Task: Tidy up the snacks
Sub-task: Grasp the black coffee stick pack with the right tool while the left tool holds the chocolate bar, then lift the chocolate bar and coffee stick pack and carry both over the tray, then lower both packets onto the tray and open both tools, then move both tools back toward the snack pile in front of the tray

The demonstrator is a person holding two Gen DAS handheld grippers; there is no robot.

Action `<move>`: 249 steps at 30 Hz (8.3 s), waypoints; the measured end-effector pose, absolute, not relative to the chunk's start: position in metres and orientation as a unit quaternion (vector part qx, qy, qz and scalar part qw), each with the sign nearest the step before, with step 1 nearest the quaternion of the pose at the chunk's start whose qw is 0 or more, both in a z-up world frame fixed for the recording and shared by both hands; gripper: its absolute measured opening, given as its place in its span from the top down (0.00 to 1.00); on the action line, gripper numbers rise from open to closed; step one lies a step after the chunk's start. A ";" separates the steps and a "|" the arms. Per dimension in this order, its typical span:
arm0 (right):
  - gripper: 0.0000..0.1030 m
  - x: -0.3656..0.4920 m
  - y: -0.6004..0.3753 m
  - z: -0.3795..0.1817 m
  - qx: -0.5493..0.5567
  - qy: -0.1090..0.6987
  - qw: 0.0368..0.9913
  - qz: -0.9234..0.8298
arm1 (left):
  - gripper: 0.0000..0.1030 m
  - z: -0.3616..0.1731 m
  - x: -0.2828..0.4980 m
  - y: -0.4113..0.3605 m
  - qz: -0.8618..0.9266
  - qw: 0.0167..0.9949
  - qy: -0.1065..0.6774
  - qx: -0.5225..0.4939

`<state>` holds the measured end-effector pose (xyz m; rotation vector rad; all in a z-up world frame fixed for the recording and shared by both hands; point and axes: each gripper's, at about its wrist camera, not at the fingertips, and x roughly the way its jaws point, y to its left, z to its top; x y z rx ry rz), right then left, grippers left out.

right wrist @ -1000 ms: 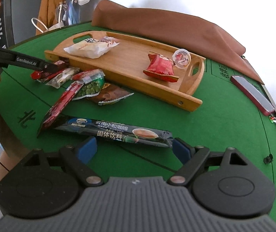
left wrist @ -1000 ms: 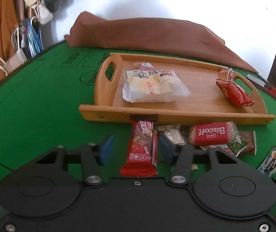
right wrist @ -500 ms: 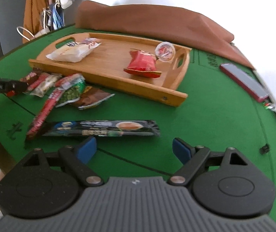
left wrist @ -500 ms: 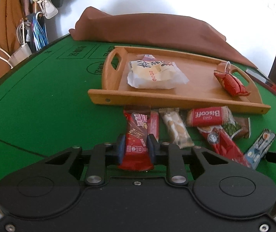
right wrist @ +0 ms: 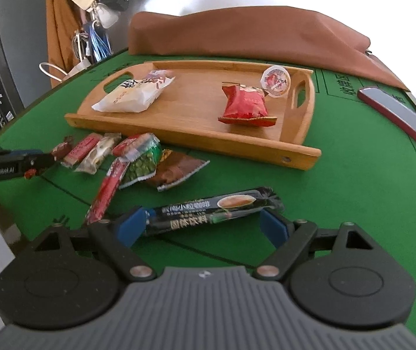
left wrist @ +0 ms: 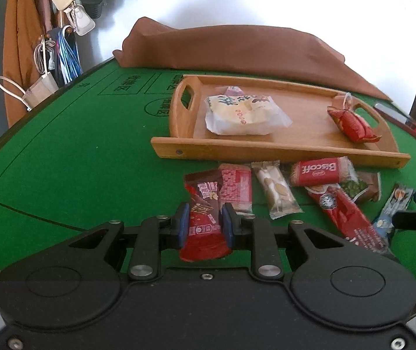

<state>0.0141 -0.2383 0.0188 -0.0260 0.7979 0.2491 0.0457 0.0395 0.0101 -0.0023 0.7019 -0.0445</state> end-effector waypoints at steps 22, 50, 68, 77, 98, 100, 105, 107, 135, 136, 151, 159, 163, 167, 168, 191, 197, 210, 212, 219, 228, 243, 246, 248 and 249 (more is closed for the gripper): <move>0.12 0.020 -0.243 0.011 -0.074 0.397 0.914 0.040 | 0.61 0.002 0.050 0.053 -0.003 0.938 0.347 -0.008; 0.35 0.007 -0.228 0.012 -0.074 0.380 0.919 0.074 | 0.56 -0.006 0.059 0.041 0.006 0.936 0.351 0.017; 0.68 0.004 -0.220 0.016 -0.031 0.379 0.922 0.070 | 0.78 0.004 0.058 0.045 -0.005 0.936 0.351 -0.011; 0.69 0.004 -0.227 0.034 -0.022 0.356 0.932 0.061 | 0.78 0.024 0.057 0.043 -0.011 0.946 0.324 -0.007; 0.69 0.035 -0.260 0.079 0.040 0.312 0.948 0.054 | 0.78 0.063 0.078 0.033 -0.038 0.955 0.295 -0.009; 0.69 0.040 -0.262 0.083 0.044 0.311 0.948 0.057 | 0.78 0.069 0.084 0.035 -0.044 0.954 0.297 -0.018; 0.69 0.061 -0.266 0.097 0.054 0.308 0.948 0.062 | 0.78 0.088 0.101 0.032 -0.055 0.955 0.292 -0.019; 0.69 0.071 -0.266 0.102 0.058 0.308 0.947 0.064 | 0.78 0.095 0.112 0.027 -0.058 0.955 0.290 -0.013; 0.69 0.229 -0.203 0.067 0.036 0.438 0.894 0.088 | 0.78 0.060 0.302 0.009 -0.052 0.911 0.409 -0.032; 0.69 0.231 -0.201 0.064 0.034 0.440 0.893 0.089 | 0.78 0.056 0.306 0.009 -0.050 0.909 0.412 -0.031; 0.70 0.249 -0.193 0.044 0.025 0.456 0.885 0.087 | 0.78 0.033 0.325 0.007 -0.042 0.909 0.414 -0.006; 0.70 0.253 -0.191 0.035 0.024 0.464 0.882 0.081 | 0.78 0.033 0.327 0.003 -0.046 0.909 0.414 0.007; 0.70 0.253 -0.190 0.032 0.023 0.467 0.880 0.080 | 0.78 0.033 0.329 0.004 -0.051 0.906 0.420 0.007; 0.70 0.252 -0.190 0.030 0.024 0.468 0.880 0.079 | 0.78 0.032 0.333 0.005 -0.053 0.905 0.423 0.005; 0.70 0.252 -0.190 0.030 0.024 0.468 0.880 0.080 | 0.78 0.032 0.333 0.005 -0.053 0.904 0.423 0.006; 0.47 0.239 -0.192 0.039 0.011 0.454 0.887 0.087 | 0.47 0.033 0.316 -0.008 -0.047 0.910 0.409 0.047; 0.40 0.229 -0.195 0.046 0.007 0.445 0.891 0.092 | 0.35 0.039 0.300 -0.009 -0.054 0.913 0.402 0.050; 0.31 0.191 -0.201 0.059 0.010 0.427 0.896 0.123 | 0.21 0.064 0.238 -0.007 -0.064 0.930 0.356 0.060; 0.30 0.184 -0.200 0.062 0.008 0.424 0.896 0.130 | 0.21 0.066 0.227 -0.007 -0.065 0.932 0.350 0.066; 0.27 0.155 -0.198 0.068 -0.005 0.410 0.899 0.151 | 0.21 0.074 0.190 -0.004 -0.081 0.938 0.333 0.054; 0.24 0.120 -0.201 0.064 -0.019 0.406 0.898 0.169 | 0.14 0.072 0.144 -0.002 -0.098 0.946 0.306 0.047; 0.20 0.080 -0.211 0.048 -0.018 0.405 0.898 0.173 | 0.12 0.048 0.097 0.006 -0.099 0.945 0.308 0.044; 0.20 0.075 -0.214 0.044 -0.017 0.408 0.896 0.173 | 0.12 0.043 0.092 0.008 -0.097 0.944 0.313 0.047; 0.20 0.071 -0.216 0.042 -0.019 0.409 0.896 0.171 | 0.12 0.040 0.089 0.011 -0.093 0.944 0.314 0.048; 0.20 0.069 -0.217 0.041 -0.021 0.409 0.897 0.169 | 0.12 0.039 0.087 0.012 -0.092 0.943 0.315 0.048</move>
